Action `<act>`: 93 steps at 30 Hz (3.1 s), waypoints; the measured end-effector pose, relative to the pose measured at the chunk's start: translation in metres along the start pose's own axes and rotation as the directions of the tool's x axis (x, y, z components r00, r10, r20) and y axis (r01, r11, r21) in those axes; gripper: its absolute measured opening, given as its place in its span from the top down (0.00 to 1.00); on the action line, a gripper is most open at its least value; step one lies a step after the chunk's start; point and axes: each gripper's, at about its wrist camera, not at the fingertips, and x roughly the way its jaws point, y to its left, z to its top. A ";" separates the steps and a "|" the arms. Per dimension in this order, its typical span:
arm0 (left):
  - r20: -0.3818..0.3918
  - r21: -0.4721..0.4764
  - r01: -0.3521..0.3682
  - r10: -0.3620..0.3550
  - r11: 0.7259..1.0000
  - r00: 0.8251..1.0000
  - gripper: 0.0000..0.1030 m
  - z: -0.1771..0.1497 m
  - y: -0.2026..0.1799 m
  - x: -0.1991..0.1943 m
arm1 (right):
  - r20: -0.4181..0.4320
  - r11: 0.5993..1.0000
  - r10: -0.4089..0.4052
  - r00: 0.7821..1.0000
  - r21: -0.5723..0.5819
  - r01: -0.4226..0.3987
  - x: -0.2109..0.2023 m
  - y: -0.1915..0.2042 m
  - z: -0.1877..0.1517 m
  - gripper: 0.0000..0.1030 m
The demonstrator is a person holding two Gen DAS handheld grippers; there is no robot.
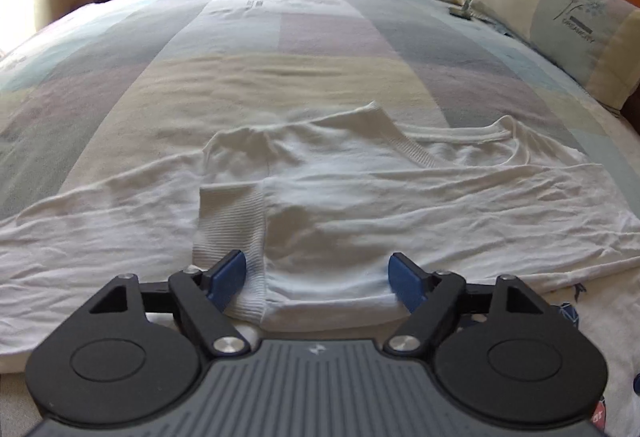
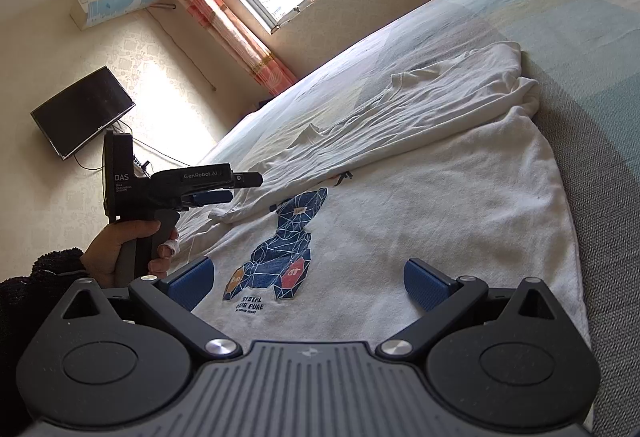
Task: Fold clothes
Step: 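Fold the held sleeve across the shirt body with the left gripper, then release the sleeve and raise the left gripper above the shirt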
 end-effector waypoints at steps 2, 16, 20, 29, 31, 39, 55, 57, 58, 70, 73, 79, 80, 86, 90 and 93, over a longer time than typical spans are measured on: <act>0.001 -0.009 0.032 -0.032 0.999 0.999 0.25 0.002 0.002 -0.009 | -0.003 1.000 -0.006 1.000 -0.007 0.006 0.000 0.001 0.000 0.00; -0.142 0.147 0.052 -0.031 0.988 0.989 0.15 -0.015 -0.013 -0.022 | -0.089 0.993 -0.120 0.989 -0.004 0.120 0.002 0.020 0.011 0.00; -0.103 0.183 0.084 -0.066 0.980 0.992 0.14 -0.026 -0.019 -0.062 | -0.182 0.978 -0.209 0.961 -0.013 0.210 -0.012 0.036 0.014 0.00; -0.102 0.220 0.119 -0.099 0.968 0.990 0.14 -0.055 -0.034 -0.115 | -0.251 0.970 -0.239 0.938 -0.115 0.216 -0.062 0.057 -0.030 0.00; -0.097 0.222 0.136 -0.117 0.966 0.988 0.14 -0.062 -0.038 -0.125 | -0.250 0.965 -0.252 0.935 -0.131 0.225 -0.076 0.064 -0.031 0.00; -0.107 0.204 0.189 -0.170 0.961 0.980 0.14 -0.105 -0.057 -0.150 | -0.294 0.941 -0.311 0.904 -0.229 0.249 -0.087 0.075 -0.057 0.00; -0.053 0.064 0.226 -0.223 0.972 0.973 0.14 -0.102 -0.025 -0.163 | -0.214 0.811 -0.478 0.852 -0.479 0.335 -0.074 0.100 -0.088 0.00; -0.008 0.060 0.220 -0.220 0.974 0.976 0.13 -0.079 -0.021 -0.152 | -0.203 0.798 -0.492 0.847 -0.493 0.345 -0.073 0.102 -0.091 0.00; 0.003 0.043 0.215 -0.216 0.976 0.976 0.13 -0.069 -0.017 -0.142 | -0.199 0.799 -0.492 0.847 -0.488 0.350 -0.074 0.102 -0.091 0.00; 0.015 -0.167 0.213 -0.213 0.963 0.977 0.13 -0.024 0.041 -0.020 | -0.220 0.799 -0.479 0.850 -0.509 0.318 -0.074 0.100 -0.088 0.00; -0.014 -0.164 0.181 -0.185 0.970 0.983 0.13 -0.017 0.043 -0.018 | -0.223 0.800 -0.477 0.850 -0.511 0.315 -0.072 0.100 -0.087 0.00; 0.063 -0.095 0.212 -0.206 0.973 0.976 0.13 -0.027 0.031 -0.068 | -0.212 0.800 -0.476 0.853 -0.507 0.321 -0.071 0.099 -0.087 0.00; 0.069 -0.088 0.231 -0.226 0.969 0.972 0.11 -0.032 0.029 -0.075 | -0.209 0.800 -0.476 0.854 -0.507 0.321 -0.071 0.099 -0.088 0.00; -0.036 -0.036 0.234 -0.236 0.971 0.971 0.10 -0.065 0.012 -0.075 | -0.199 0.798 -0.483 0.853 -0.502 0.335 -0.071 0.100 -0.088 0.00; -0.046 -0.082 0.206 -0.210 0.975 0.977 0.09 -0.080 0.012 -0.081 | -0.192 0.794 -0.496 0.847 -0.495 0.353 -0.071 0.101 -0.090 0.00; -0.026 -0.093 0.237 -0.240 0.967 0.970 0.09 -0.080 0.013 -0.099 | -0.210 0.796 -0.507 0.836 -0.485 0.361 -0.071 0.103 -0.087 0.00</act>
